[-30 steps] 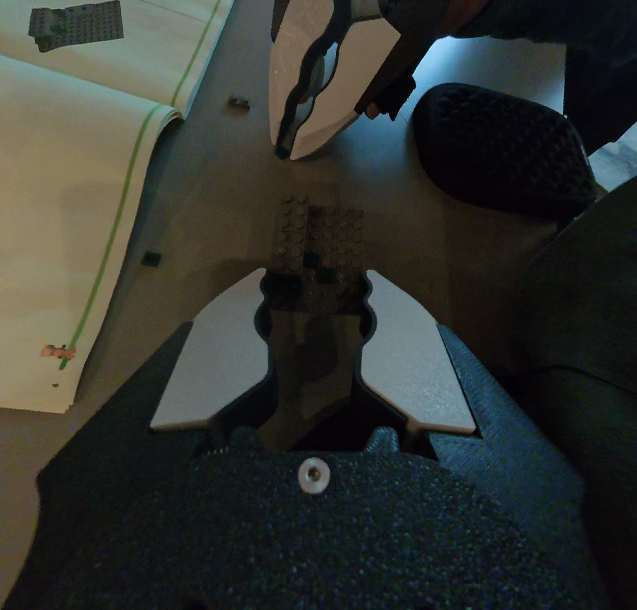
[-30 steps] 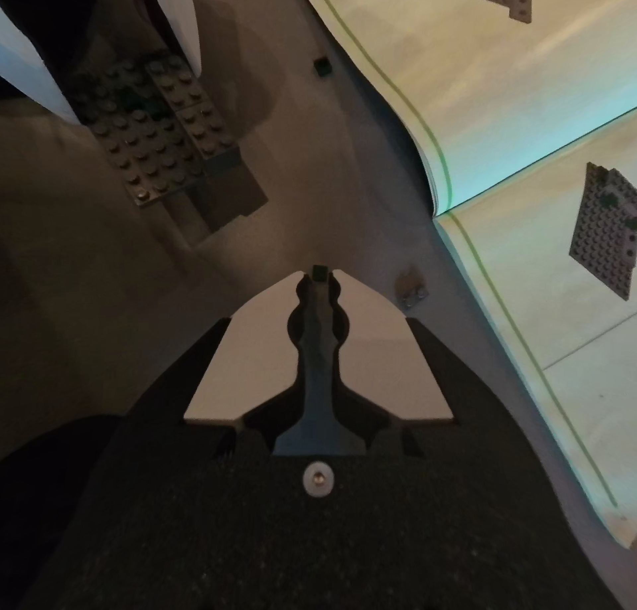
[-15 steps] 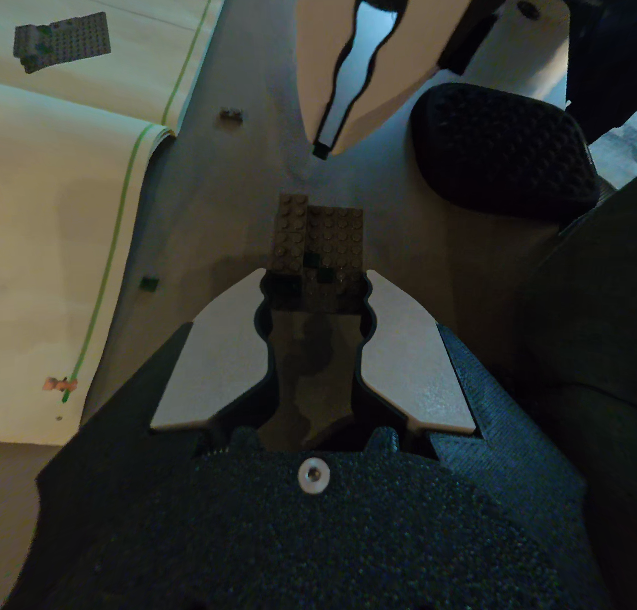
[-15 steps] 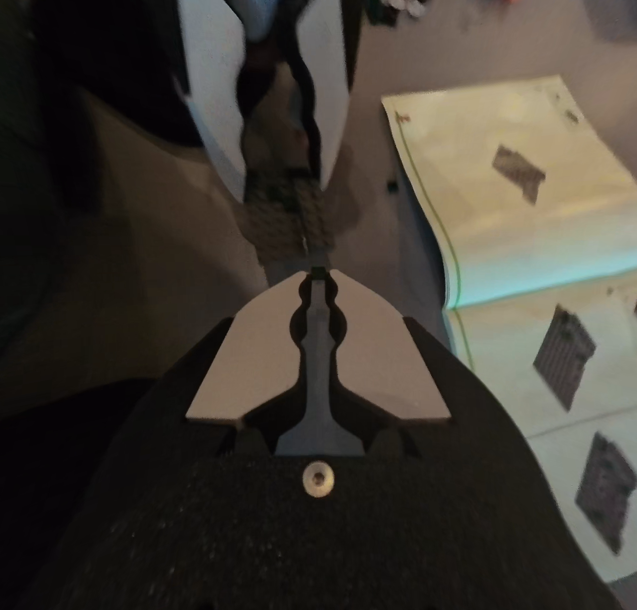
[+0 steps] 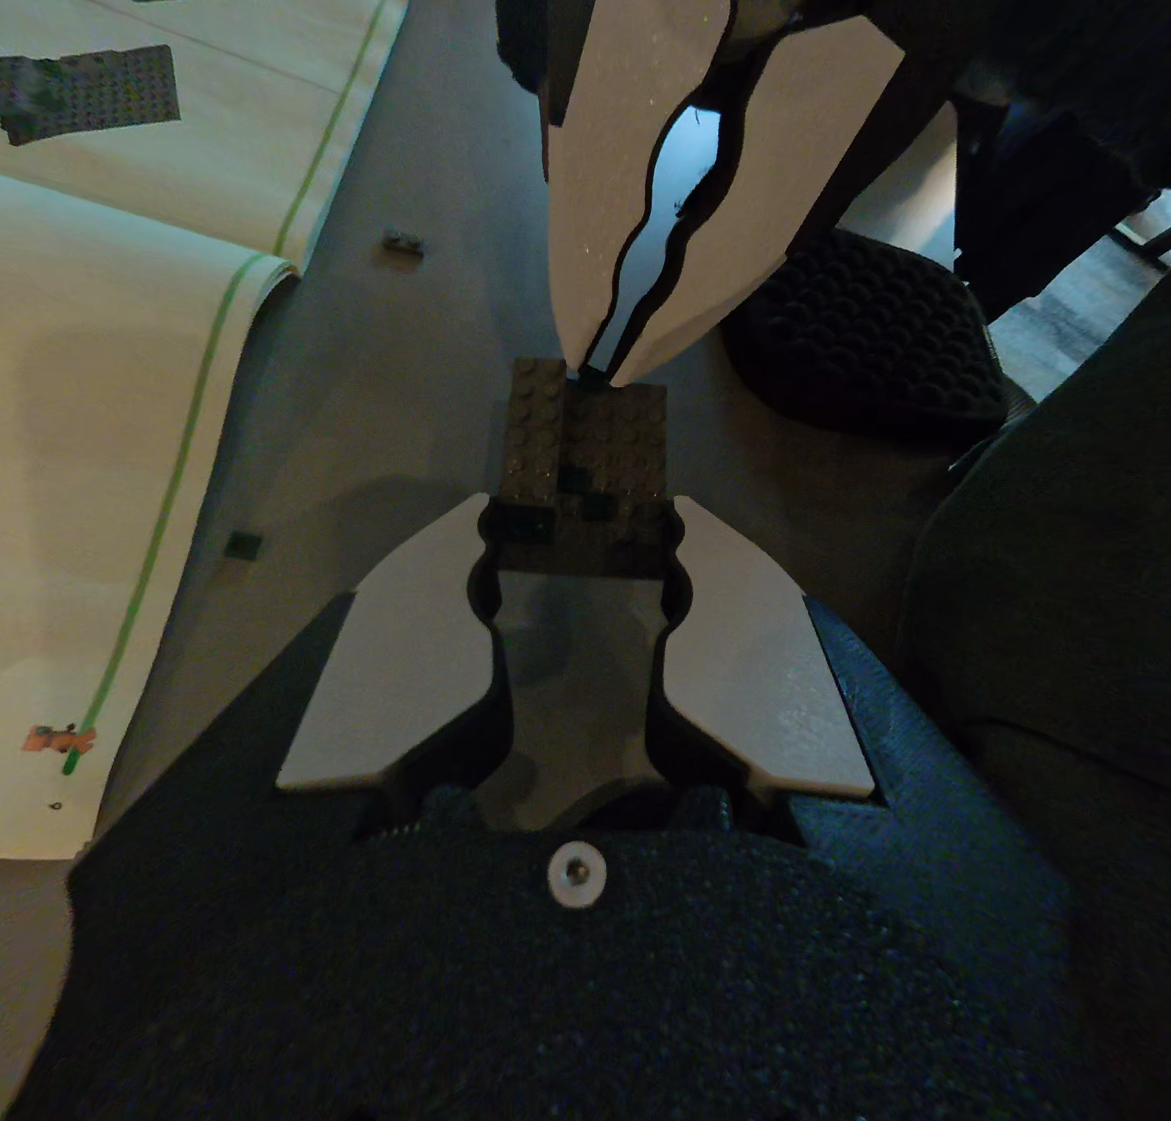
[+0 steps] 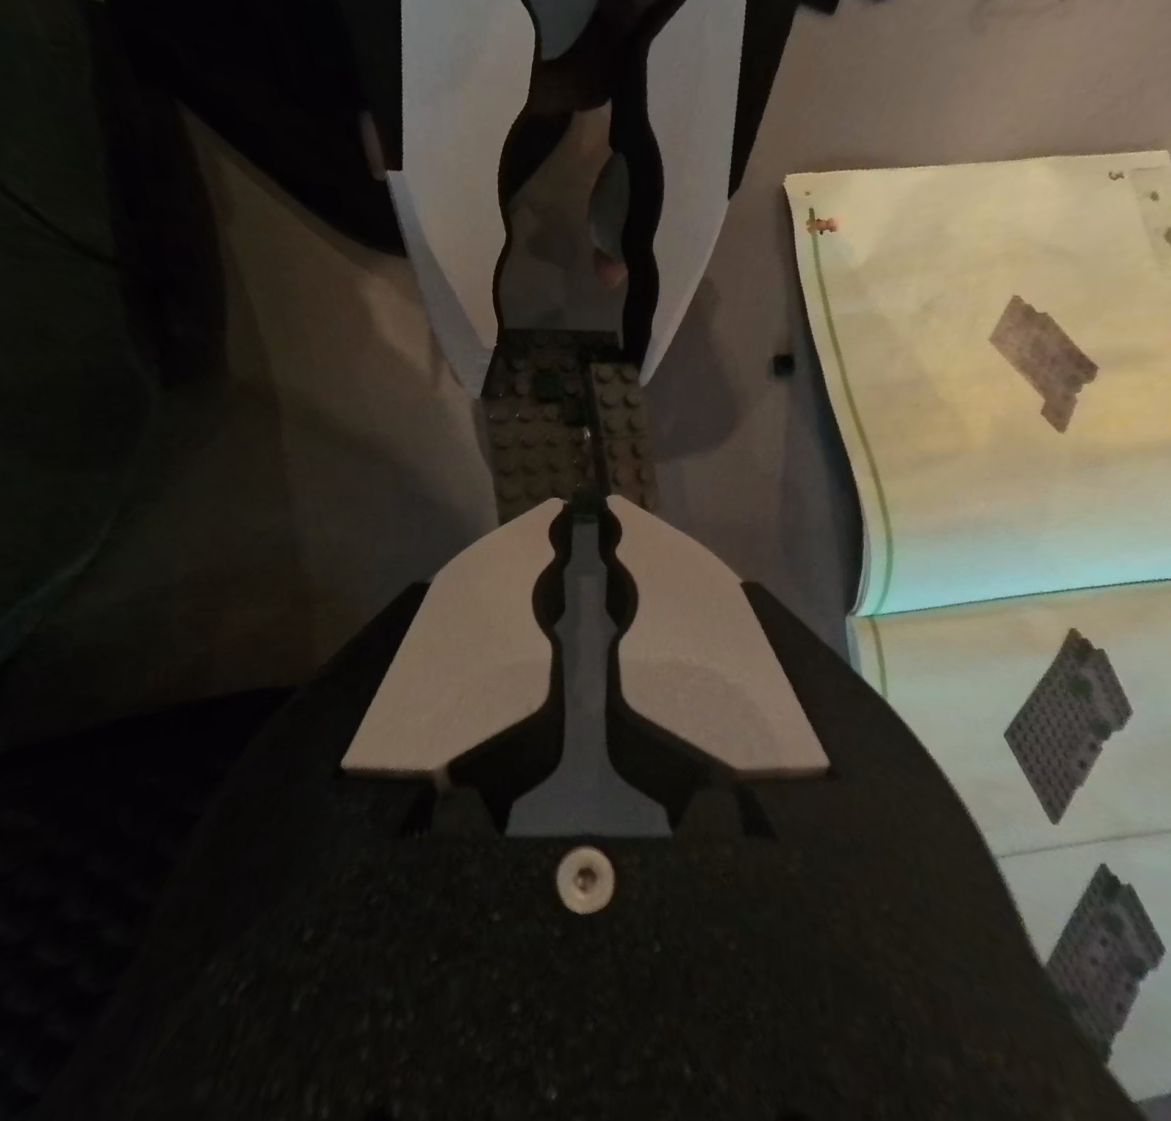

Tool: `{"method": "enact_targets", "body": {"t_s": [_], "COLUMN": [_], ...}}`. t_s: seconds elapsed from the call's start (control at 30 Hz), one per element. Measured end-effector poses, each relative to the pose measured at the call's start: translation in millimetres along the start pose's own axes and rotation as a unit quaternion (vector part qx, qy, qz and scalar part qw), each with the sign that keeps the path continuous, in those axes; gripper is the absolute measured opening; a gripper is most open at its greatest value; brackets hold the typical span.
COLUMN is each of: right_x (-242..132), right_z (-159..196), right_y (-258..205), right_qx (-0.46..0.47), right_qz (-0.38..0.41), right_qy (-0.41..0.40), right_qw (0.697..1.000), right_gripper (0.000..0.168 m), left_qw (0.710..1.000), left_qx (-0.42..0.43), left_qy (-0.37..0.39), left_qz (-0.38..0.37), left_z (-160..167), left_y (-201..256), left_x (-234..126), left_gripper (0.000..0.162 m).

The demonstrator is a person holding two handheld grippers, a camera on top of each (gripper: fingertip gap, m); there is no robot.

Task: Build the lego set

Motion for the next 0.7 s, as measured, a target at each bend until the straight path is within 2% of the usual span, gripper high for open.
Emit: {"method": "enact_targets", "body": {"t_s": [0.03,0.7], "right_x": [-0.4,-2.0], "right_z": [-0.7,-8.3], "right_y": [-0.1,-5.2], "right_qx": [-0.002,-0.020], "right_qz": [0.002,0.005], "right_qy": [-0.002,-0.016], "right_qw": [1.000,1.000], "right_gripper": [0.007,0.007], "left_qw": [1.000,1.000], "left_qx": [0.000,-0.004], "left_qy": [0.001,0.018], "left_qz": [0.001,0.021], "left_z": [-0.1,3.1], "left_y": [-0.1,0.7], "left_x": [-0.2,-4.3], "left_gripper": [0.049,0.048]}}
Point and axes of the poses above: each gripper's, where its closed fingertips meet, x out along the fingers, z out of its underside, y = z × x across the jaws, the point moved 9 cm from there along -x, back along the fingers, and after that the axes turned 7 degrees about -y, right-handed, at the moved point
